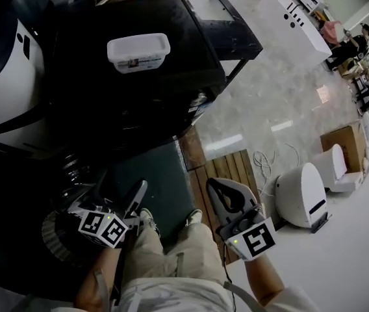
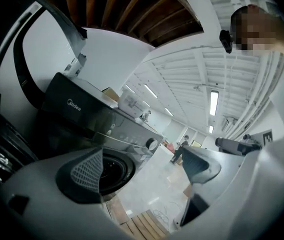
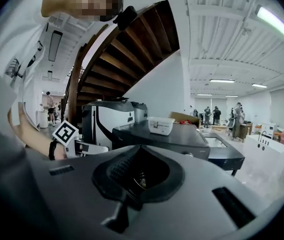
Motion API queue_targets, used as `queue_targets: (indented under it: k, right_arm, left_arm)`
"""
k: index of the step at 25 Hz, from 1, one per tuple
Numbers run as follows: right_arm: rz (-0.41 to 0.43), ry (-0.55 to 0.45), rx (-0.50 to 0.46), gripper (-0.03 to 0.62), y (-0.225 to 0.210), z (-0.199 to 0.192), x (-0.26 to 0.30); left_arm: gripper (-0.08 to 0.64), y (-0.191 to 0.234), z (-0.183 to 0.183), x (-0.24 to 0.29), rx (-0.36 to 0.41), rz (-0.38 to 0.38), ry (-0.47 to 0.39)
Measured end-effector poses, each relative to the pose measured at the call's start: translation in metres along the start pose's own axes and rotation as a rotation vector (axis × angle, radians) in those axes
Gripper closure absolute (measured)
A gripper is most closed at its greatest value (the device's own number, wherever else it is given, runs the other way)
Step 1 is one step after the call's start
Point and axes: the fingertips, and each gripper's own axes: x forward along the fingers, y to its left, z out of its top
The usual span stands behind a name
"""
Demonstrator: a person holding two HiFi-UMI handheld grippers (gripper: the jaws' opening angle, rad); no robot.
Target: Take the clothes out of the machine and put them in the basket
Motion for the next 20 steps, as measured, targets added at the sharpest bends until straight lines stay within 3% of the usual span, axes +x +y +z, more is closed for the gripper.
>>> queue_targets:
  k: [5, 10, 20]
  right_arm:
    - [0.153, -0.019, -0.059, 0.578, 0.002, -0.065, 0.077]
    - [0.253, -0.001, -0.066, 0.578, -0.003, -0.136, 0.113]
    - [0.313, -0.135, -0.107, 0.578, -0.007, -0.24, 0.206]
  left_arm:
    - [0.078, 0.046, -0.046, 0.061, 0.004, 0.006, -0.065]
    - [0.078, 0.087, -0.089, 0.088, 0.008, 0.053, -0.132]
    - [0.079, 0.18, -0.17, 0.13, 0.083, 0.063, -0.155]
